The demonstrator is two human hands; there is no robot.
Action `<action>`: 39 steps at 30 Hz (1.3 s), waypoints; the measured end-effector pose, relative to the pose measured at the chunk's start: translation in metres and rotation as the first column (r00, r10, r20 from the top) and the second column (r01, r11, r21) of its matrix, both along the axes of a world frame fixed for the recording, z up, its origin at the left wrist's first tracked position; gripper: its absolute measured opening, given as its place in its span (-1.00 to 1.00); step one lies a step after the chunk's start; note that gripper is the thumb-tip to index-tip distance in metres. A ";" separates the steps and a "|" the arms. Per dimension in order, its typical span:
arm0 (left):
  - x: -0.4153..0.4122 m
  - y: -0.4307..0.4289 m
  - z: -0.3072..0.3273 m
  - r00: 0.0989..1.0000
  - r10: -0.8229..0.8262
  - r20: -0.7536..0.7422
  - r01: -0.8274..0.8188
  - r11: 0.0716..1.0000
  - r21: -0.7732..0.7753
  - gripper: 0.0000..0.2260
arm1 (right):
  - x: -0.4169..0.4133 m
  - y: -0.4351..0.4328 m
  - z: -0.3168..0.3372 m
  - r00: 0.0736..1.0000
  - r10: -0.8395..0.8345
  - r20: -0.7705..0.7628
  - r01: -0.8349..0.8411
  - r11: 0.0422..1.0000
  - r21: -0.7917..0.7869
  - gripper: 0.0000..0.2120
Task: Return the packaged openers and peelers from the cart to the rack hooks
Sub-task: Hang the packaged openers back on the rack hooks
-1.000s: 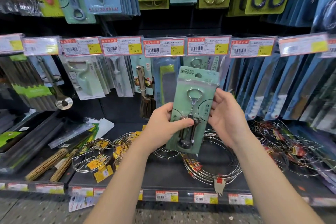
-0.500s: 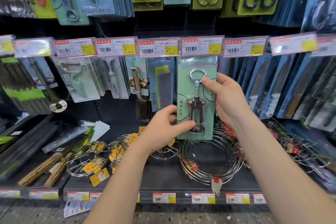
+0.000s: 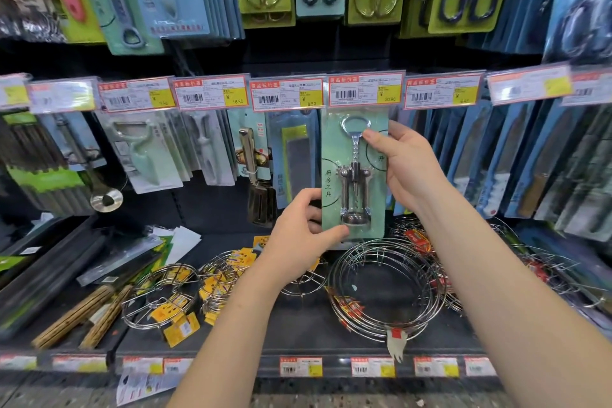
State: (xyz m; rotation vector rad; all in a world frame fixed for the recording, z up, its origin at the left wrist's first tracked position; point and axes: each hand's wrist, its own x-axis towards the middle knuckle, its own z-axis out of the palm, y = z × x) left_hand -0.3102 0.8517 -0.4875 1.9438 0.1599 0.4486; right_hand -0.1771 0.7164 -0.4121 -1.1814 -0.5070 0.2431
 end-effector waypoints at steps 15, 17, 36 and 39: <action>0.007 -0.002 -0.021 0.998 0.010 0.064 -0.006 0.998 -0.064 -0.59 | -0.001 0.004 -0.005 1.000 -0.021 0.019 0.022 0.998 -0.059 -0.92; 0.007 -0.003 -0.024 0.999 0.003 0.052 0.000 0.999 -0.051 -0.62 | -0.003 0.005 -0.008 0.999 -0.046 0.028 0.048 0.997 -0.063 -0.89; 0.007 0.004 -0.022 0.999 -0.047 0.005 0.047 0.999 -0.001 -0.63 | -0.003 0.004 -0.018 0.997 -0.061 0.046 0.064 0.996 -0.062 -0.69; 0.006 0.003 -0.021 0.999 -0.046 -0.009 0.046 0.999 0.018 -0.64 | -0.001 0.003 -0.024 0.998 -0.061 0.035 0.063 0.996 -0.056 -0.86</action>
